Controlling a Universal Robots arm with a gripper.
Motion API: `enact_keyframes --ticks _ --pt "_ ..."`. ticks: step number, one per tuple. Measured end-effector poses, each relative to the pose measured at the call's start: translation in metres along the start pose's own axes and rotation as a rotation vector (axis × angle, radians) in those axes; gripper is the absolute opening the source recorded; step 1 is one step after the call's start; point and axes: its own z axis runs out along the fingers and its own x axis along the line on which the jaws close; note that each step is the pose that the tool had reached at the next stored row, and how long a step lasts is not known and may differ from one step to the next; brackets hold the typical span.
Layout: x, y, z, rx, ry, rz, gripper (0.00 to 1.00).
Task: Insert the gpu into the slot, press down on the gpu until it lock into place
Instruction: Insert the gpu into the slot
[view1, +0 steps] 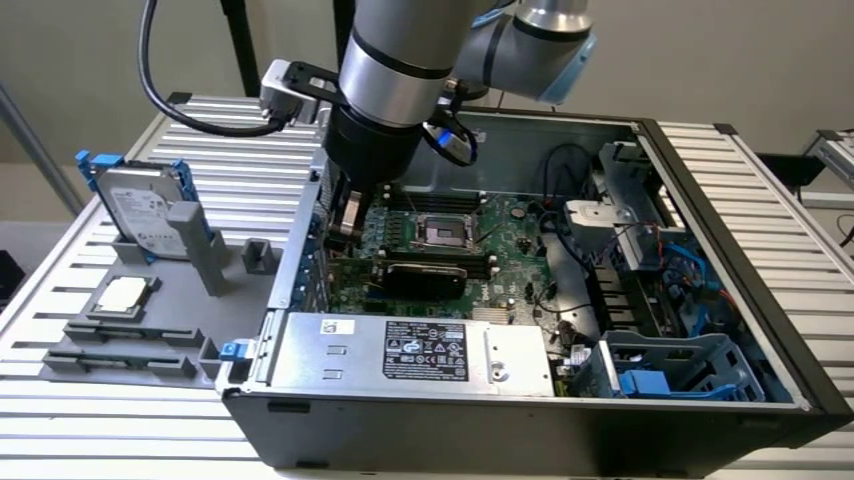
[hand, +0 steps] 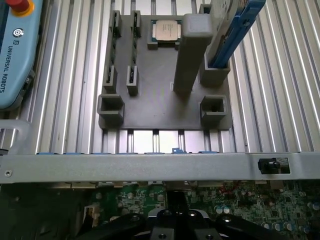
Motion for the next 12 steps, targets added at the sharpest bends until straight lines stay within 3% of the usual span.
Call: enact_keyframes --ticks 8,12 --pt "0.0001 -0.0001 0.0000 -0.0001 0.0036 0.002 0.11" --pt "-0.0002 0.0000 0.0001 -0.0004 0.0024 0.008 0.11"
